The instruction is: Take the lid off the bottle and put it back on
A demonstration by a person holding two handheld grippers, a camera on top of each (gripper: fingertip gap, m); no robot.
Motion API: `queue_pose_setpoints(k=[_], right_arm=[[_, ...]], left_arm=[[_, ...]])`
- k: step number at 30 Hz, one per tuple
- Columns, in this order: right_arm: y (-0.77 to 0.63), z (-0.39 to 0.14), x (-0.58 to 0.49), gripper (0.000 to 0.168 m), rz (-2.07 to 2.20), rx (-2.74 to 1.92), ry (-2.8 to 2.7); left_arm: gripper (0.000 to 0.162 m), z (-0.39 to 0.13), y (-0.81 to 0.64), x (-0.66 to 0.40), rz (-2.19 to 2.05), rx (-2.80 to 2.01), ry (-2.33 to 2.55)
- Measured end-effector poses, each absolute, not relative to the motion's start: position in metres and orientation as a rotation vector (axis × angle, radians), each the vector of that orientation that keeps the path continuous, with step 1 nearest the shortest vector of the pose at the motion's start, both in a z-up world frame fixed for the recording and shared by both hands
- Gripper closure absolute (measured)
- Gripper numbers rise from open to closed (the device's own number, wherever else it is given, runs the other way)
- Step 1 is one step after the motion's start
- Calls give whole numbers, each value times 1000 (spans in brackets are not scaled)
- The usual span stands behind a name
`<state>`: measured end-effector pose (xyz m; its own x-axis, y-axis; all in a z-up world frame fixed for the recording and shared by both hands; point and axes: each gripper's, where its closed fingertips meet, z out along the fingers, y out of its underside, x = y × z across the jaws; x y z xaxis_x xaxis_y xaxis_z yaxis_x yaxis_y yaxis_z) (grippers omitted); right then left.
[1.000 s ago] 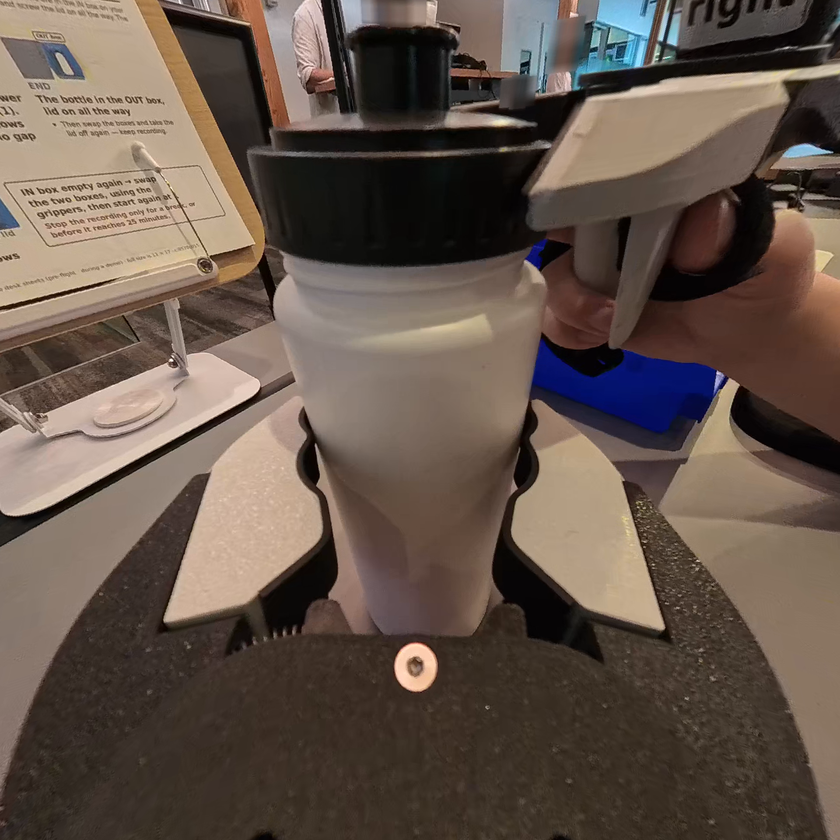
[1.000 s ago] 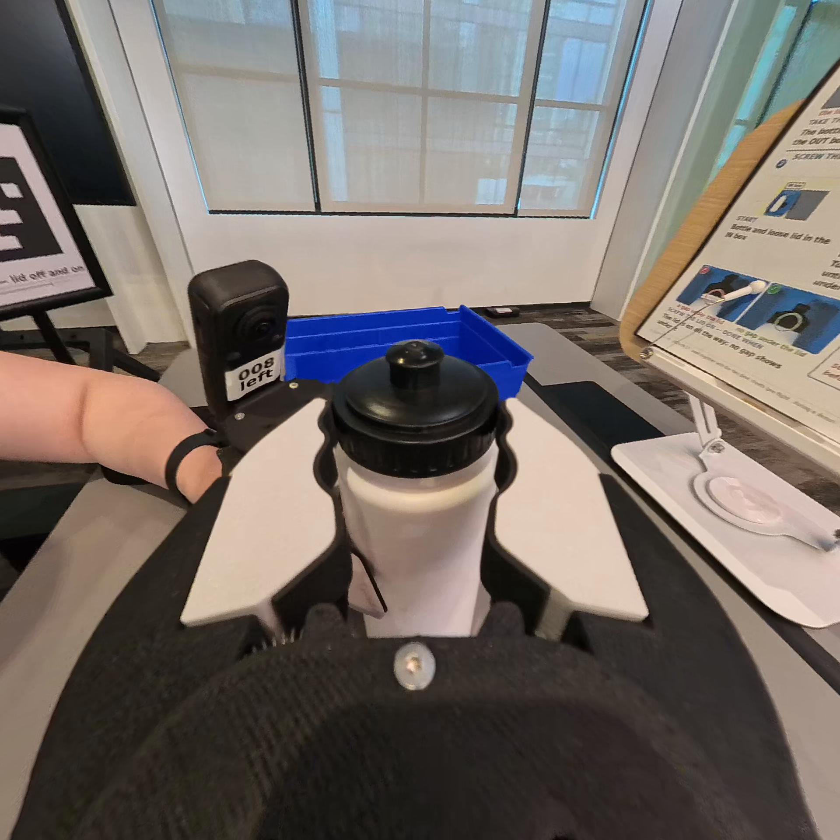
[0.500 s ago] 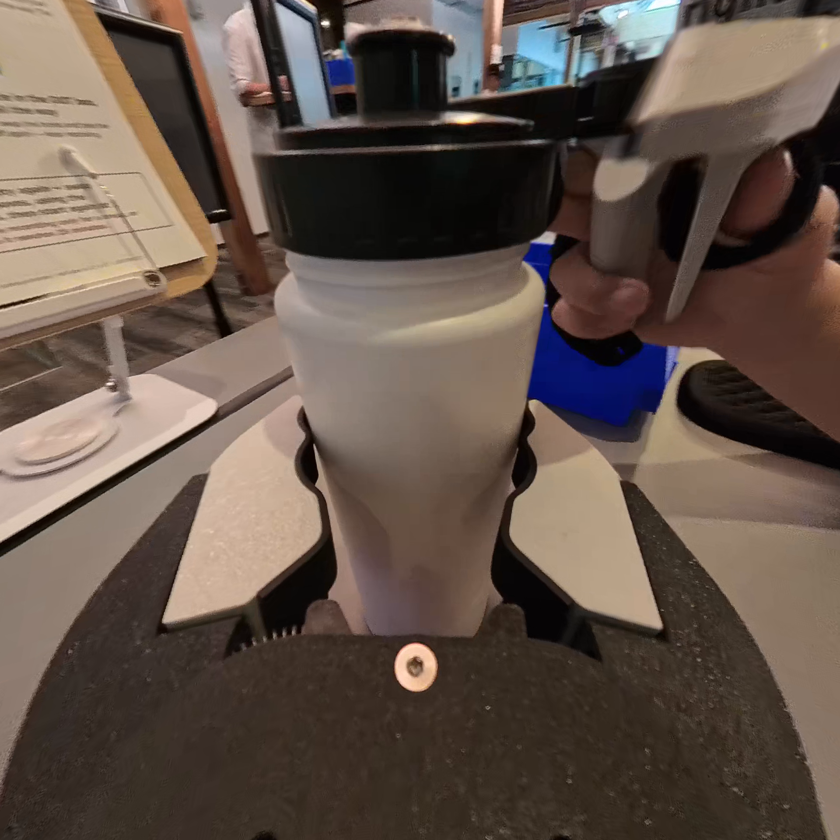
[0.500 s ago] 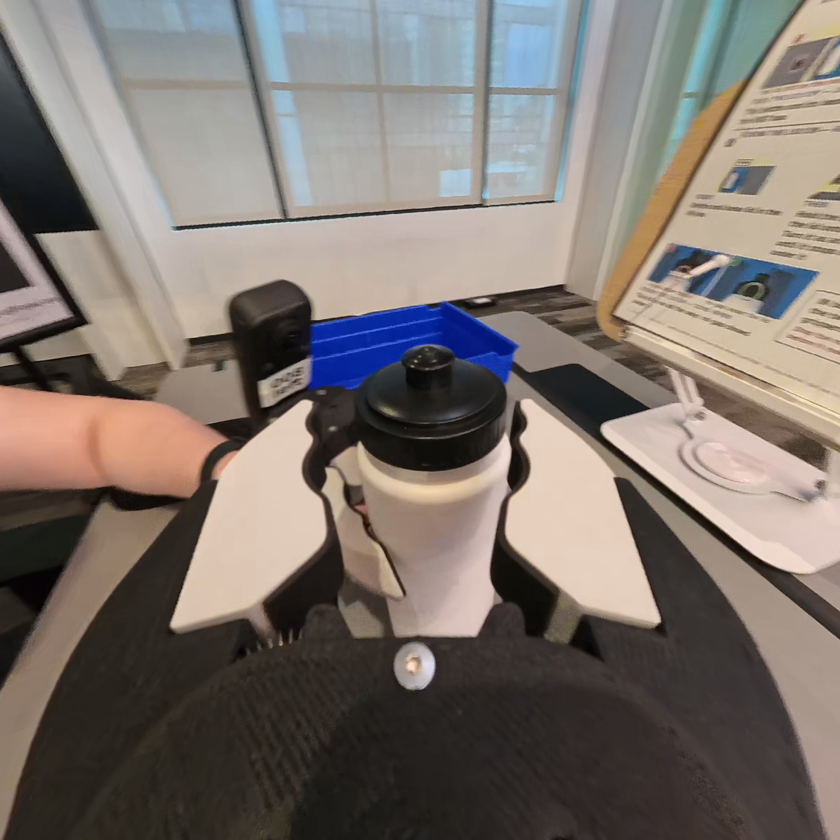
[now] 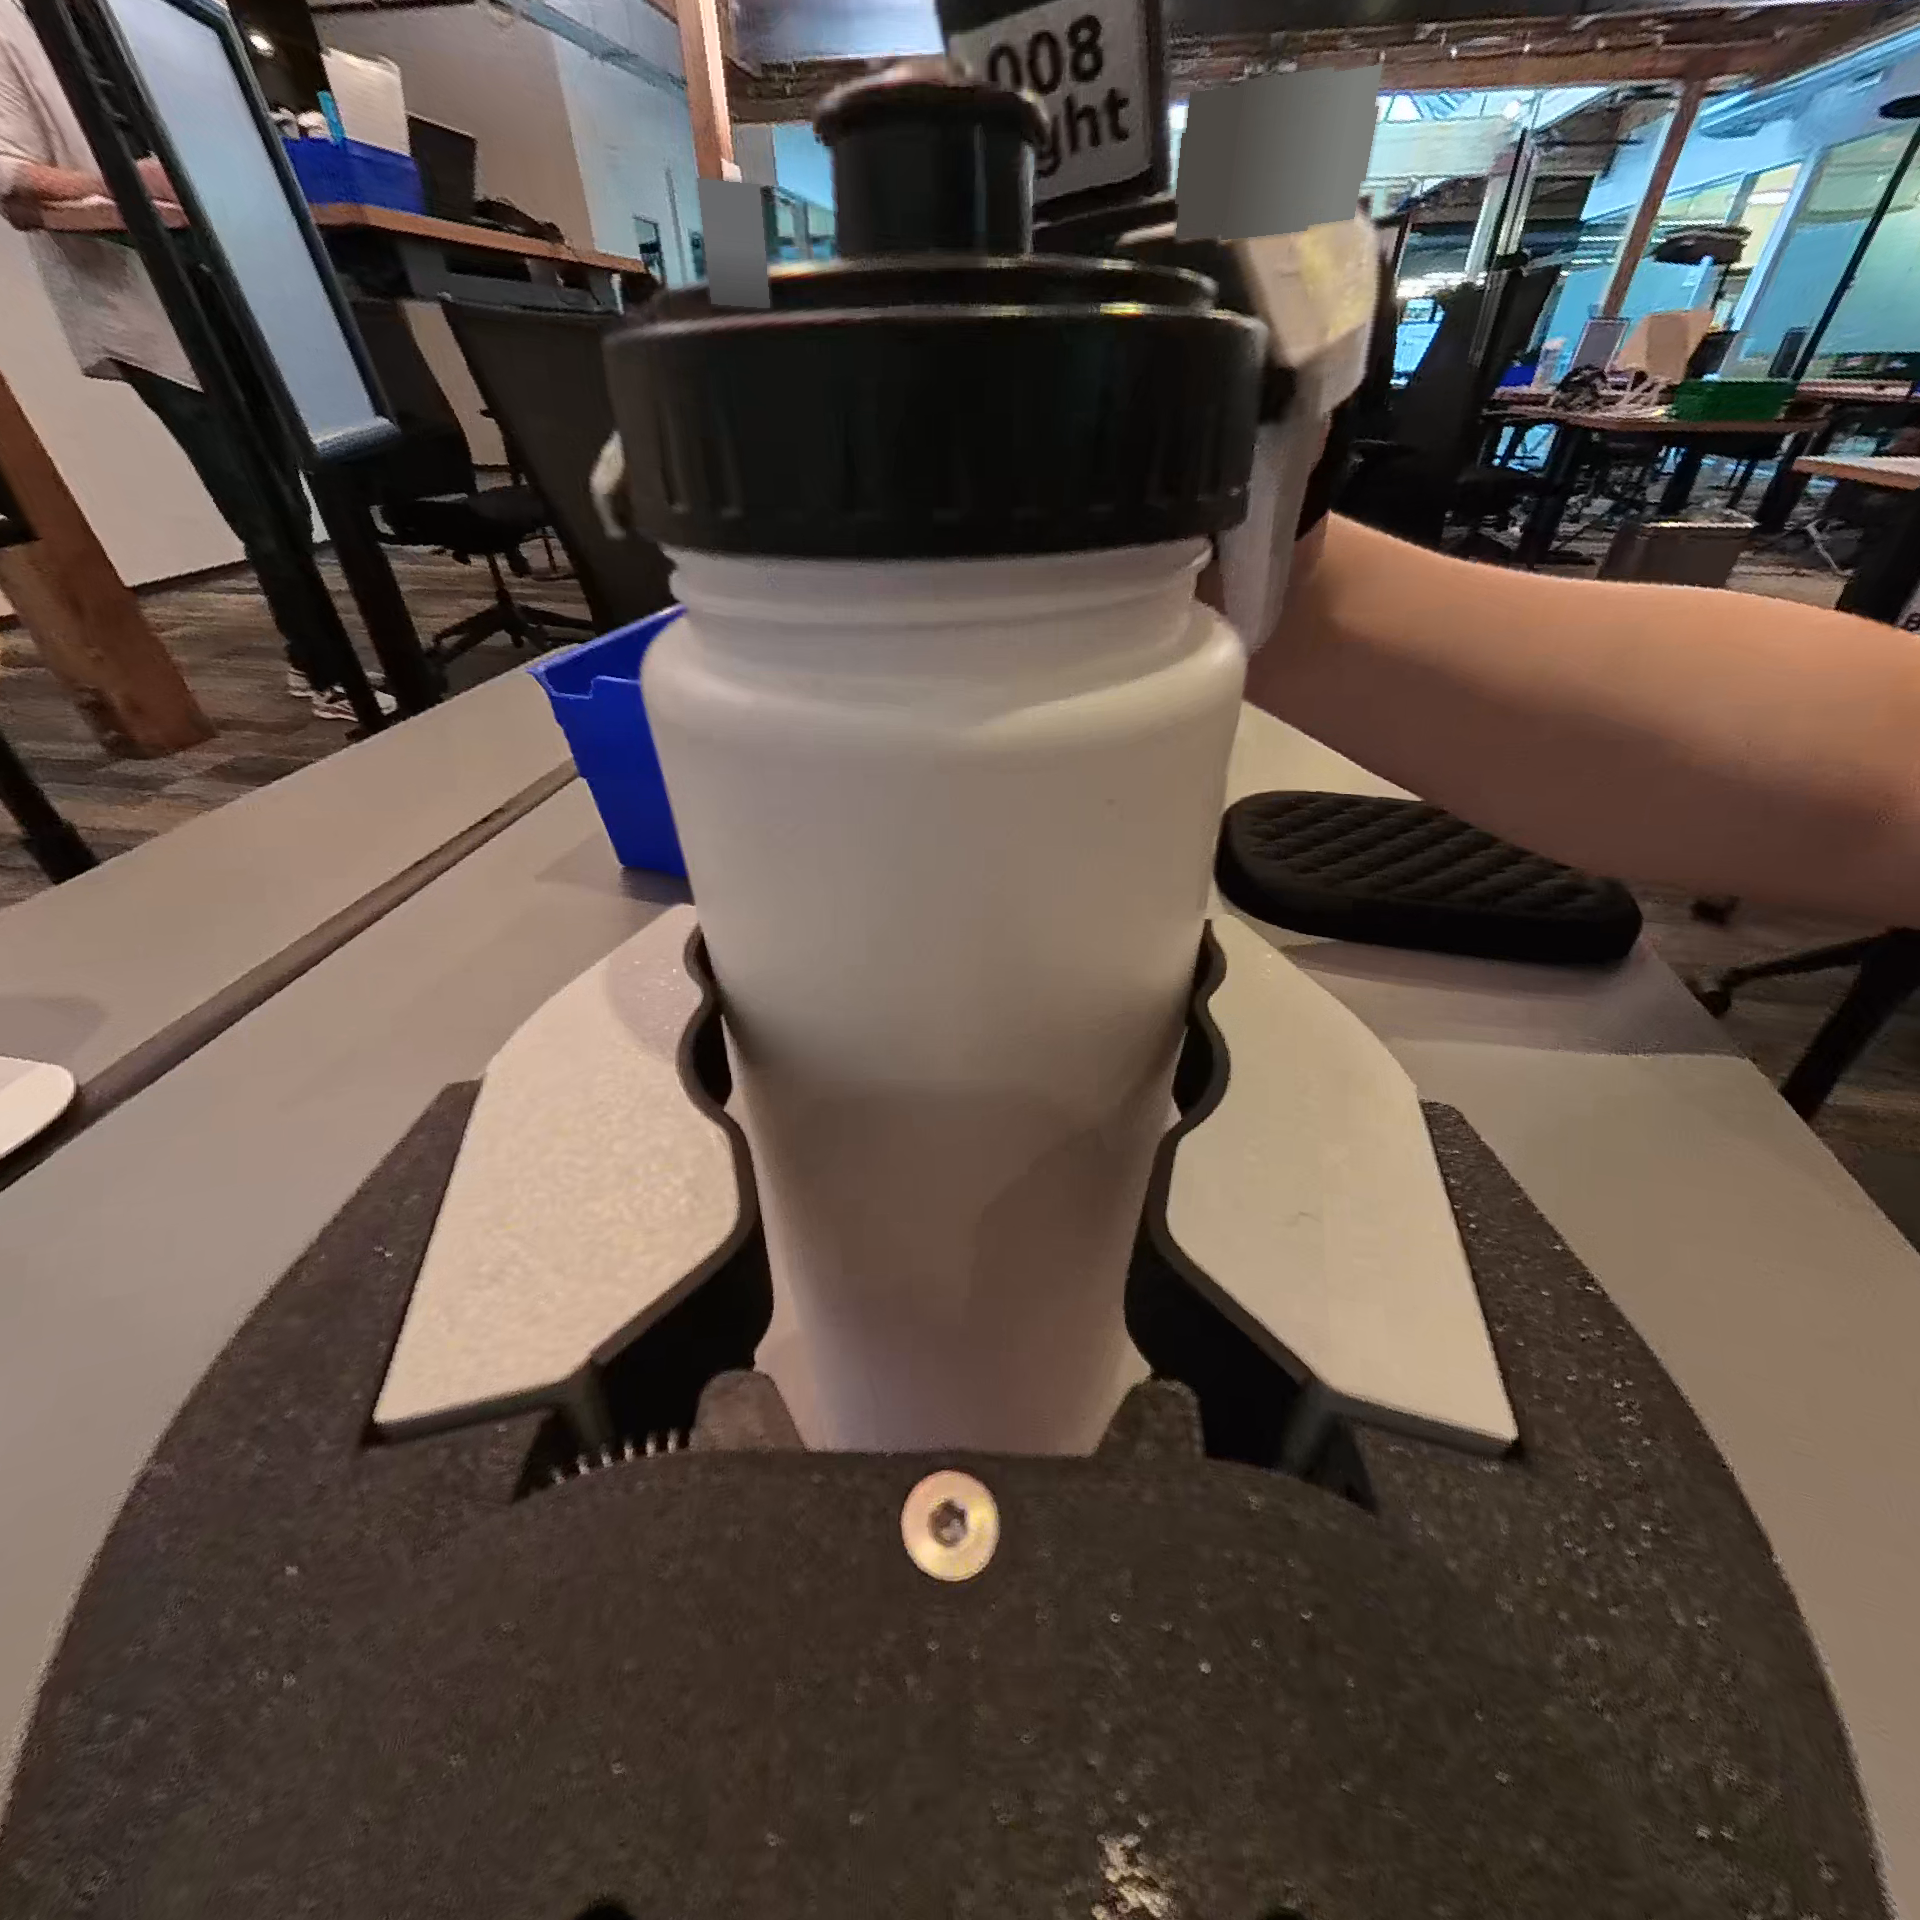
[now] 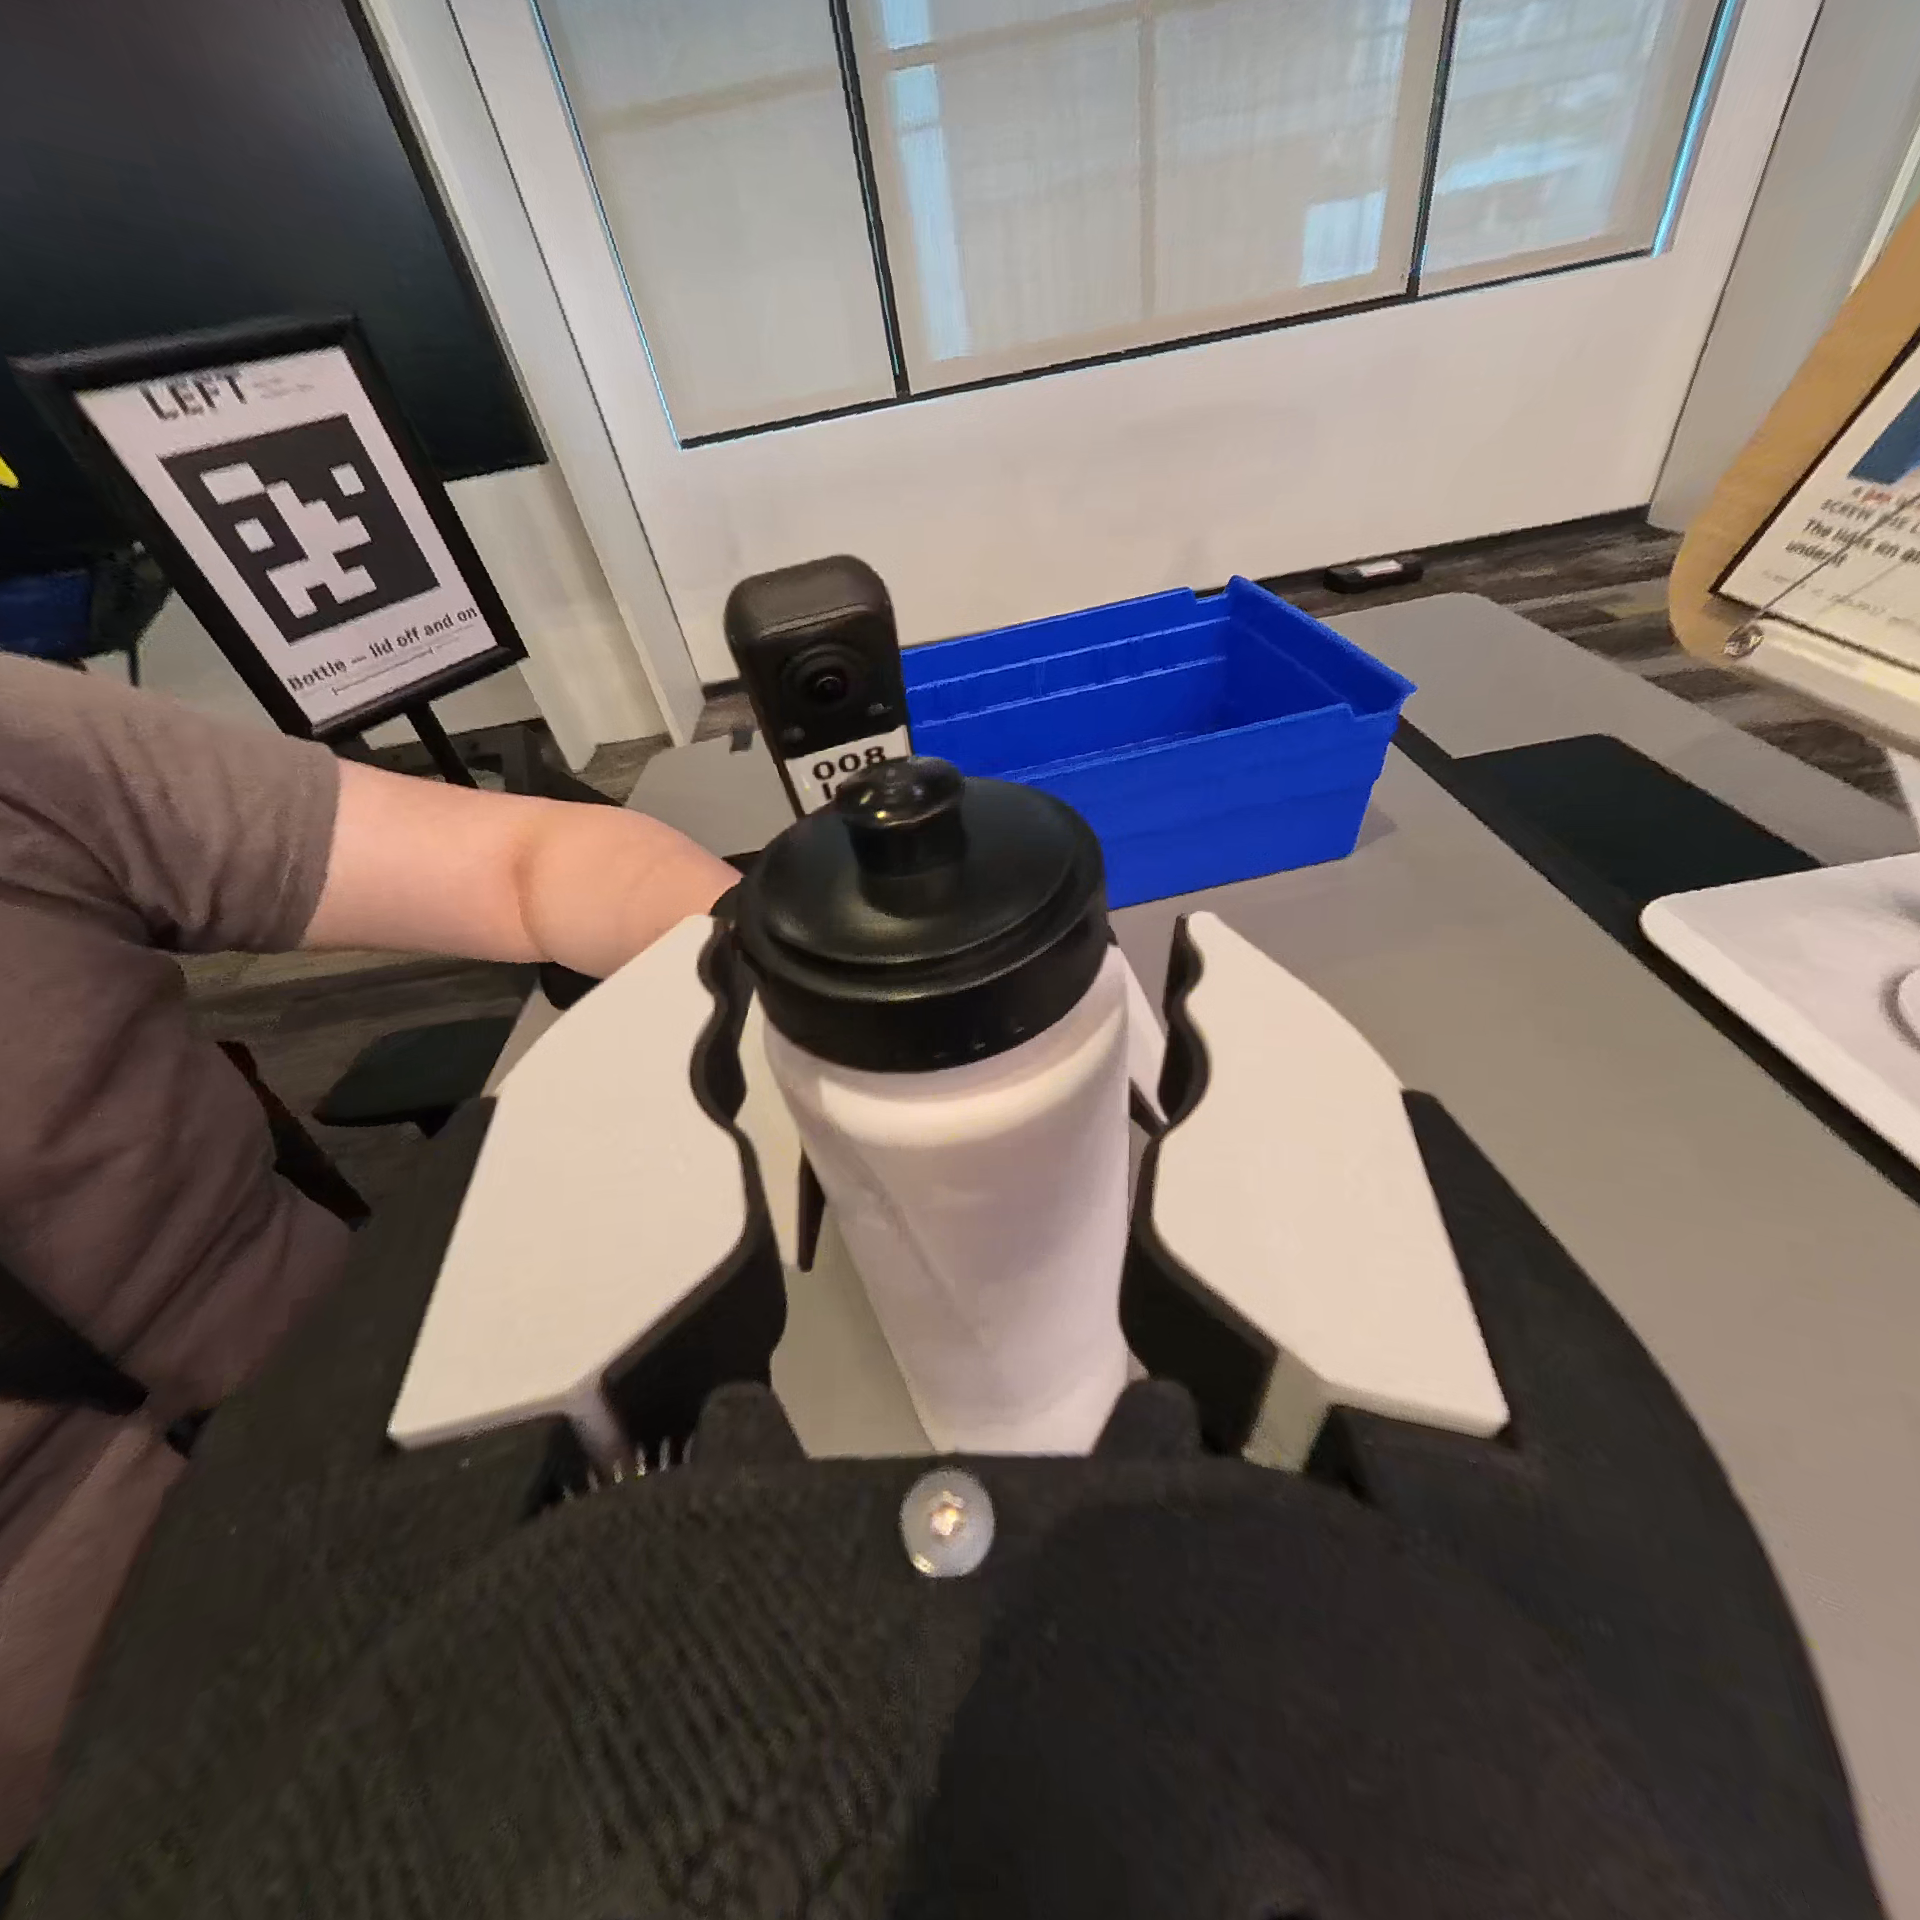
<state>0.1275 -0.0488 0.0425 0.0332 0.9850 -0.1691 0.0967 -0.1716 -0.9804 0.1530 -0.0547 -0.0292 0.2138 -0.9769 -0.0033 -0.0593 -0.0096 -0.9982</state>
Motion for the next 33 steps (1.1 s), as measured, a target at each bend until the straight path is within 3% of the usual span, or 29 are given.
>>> queue_pose_setpoints(k=[5,7,13,16,27,33], right_arm=[[-56,42,124,97,1326,-1400,-1152],[-58,41,124,97,1294,-1388,-1155],[-60,43,129,96,1281,-1401,-1145],[-58,62,134,88,1333,-1405,-1083],[-67,173,105,87,1211,-1424,-1051],[-59,160,84,102,982,-1535,-1119]], left_arm=[[75,-31,-56,155,-985,-1334,1068],[62,-47,-56,159,-918,-1369,1110],[66,-67,-58,169,-928,-1452,1169],[67,-51,-68,172,-1080,-1494,1177],[68,51,-86,136,-1078,-1472,1171],[69,53,-84,131,-1100,-1431,1137]])
